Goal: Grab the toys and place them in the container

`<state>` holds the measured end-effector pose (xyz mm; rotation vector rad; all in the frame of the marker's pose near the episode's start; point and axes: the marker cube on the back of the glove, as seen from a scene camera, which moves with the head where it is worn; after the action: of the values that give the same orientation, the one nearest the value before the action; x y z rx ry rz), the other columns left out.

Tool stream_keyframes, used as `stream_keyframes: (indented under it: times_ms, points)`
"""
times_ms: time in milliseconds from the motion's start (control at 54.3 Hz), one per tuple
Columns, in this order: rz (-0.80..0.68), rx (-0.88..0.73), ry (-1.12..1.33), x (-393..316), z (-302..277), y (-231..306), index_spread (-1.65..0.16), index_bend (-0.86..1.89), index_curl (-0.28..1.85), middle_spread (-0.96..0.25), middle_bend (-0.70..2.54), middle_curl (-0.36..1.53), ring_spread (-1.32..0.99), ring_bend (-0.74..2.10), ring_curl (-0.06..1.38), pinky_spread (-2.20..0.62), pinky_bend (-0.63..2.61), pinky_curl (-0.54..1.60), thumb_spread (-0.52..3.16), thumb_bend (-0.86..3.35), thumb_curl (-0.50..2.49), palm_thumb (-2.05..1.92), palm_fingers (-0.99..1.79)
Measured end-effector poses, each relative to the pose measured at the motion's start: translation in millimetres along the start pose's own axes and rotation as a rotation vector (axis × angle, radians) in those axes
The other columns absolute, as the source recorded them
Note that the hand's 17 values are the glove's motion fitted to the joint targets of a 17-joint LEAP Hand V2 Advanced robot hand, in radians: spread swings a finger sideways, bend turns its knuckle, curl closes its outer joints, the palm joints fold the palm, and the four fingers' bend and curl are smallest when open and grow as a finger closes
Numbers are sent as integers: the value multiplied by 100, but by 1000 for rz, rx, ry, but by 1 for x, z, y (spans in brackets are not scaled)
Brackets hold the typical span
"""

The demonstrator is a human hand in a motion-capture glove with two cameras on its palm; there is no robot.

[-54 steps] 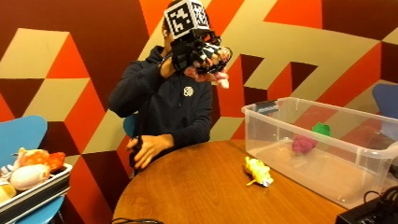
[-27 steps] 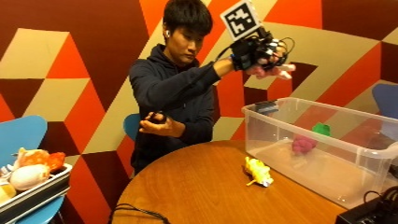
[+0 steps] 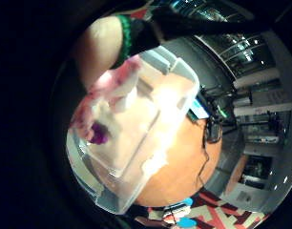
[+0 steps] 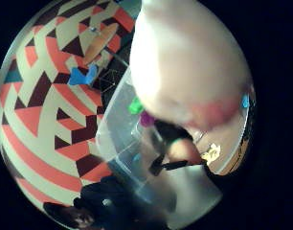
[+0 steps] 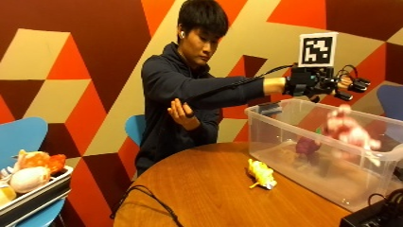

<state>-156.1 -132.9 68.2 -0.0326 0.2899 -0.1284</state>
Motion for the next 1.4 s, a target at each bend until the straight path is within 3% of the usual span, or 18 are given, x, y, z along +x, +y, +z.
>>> stream_keyframes:
  times_ms: [184, 294, 460, 589, 736, 1012, 1122, 1288, 1398]
  points:
    - [-62, 54, -7, 33, -13, 39, -31, 9, 73, 0, 17, 53, -4, 15, 45, 2, 98, 43, 104, -6, 69, 6, -30]
    - [-63, 87, -186, 54, -32, 81, -29, 10, 64, 0, 24, 52, -2, 18, 43, 4, 86, 39, 115, -2, 61, 4, -12]
    - [-40, 19, -168, 112, -27, 147, -28, 19, 59, -3, 29, 52, -3, 26, 43, 4, 75, 34, 135, 13, 58, 26, 8]
    - [44, -33, -171, 151, -4, 175, -29, 23, 60, -4, 28, 51, -3, 22, 43, 4, 71, 33, 144, 24, 61, 43, 7]
    - [121, -242, -82, 162, 60, 179, -31, 13, 55, -3, 13, 45, -2, 18, 42, 3, 82, 36, 142, 25, 62, 51, -12]
    - [-41, -533, 142, 119, 162, 163, -32, 16, 45, 2, 4, 28, 0, 12, 34, 3, 87, 37, 136, 22, 58, 57, -33]
    - [-67, -532, 145, 118, 180, 151, -35, 30, 48, 2, 3, 23, 1, 9, 29, 2, 82, 36, 145, 30, 61, 68, -28]
    - [-88, -428, 99, 124, 186, 148, -35, 93, 65, -1, 13, 19, -1, 12, 22, 2, 65, 31, 152, 38, 64, 78, 6]
    - [-58, -370, 32, 133, 184, 156, -28, 100, 66, -6, 34, 26, -6, 15, 19, 1, 56, 28, 151, 37, 63, 78, 25]
